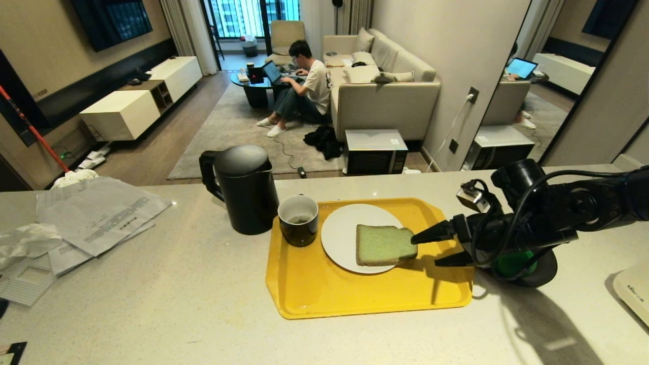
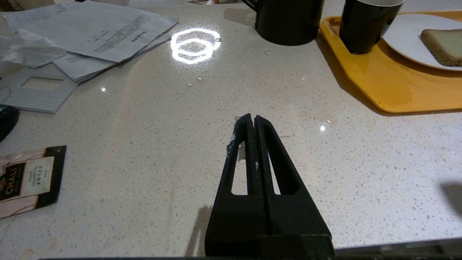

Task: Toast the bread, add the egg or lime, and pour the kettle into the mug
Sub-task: Pick up the bread slice

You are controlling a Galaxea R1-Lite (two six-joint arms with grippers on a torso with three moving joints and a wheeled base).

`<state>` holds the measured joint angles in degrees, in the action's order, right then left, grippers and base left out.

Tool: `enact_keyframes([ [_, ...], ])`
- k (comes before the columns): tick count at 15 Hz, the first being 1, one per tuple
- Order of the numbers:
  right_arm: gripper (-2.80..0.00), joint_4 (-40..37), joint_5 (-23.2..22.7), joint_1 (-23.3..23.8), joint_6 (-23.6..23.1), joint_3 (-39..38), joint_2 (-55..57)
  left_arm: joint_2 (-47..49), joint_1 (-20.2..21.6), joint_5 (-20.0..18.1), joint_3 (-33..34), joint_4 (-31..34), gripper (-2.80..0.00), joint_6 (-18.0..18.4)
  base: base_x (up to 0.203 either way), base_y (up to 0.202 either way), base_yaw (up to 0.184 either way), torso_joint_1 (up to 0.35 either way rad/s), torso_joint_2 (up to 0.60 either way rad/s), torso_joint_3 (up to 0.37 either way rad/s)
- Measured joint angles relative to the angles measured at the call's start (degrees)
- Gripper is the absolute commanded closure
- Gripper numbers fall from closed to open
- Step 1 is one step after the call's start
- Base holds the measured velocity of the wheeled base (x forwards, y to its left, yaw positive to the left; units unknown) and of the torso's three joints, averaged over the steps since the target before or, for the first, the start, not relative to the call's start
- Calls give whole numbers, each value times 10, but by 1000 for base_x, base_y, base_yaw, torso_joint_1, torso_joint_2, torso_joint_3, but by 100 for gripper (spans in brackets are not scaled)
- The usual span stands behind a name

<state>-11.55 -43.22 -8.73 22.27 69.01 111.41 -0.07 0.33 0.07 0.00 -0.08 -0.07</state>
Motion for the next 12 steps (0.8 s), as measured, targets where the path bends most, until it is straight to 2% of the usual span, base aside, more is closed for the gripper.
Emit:
enact_keyframes([
  [12, -280, 16, 2, -2, 0, 63, 88, 0, 0, 0, 0, 0, 0, 0, 0, 0, 0, 0, 0, 0],
])
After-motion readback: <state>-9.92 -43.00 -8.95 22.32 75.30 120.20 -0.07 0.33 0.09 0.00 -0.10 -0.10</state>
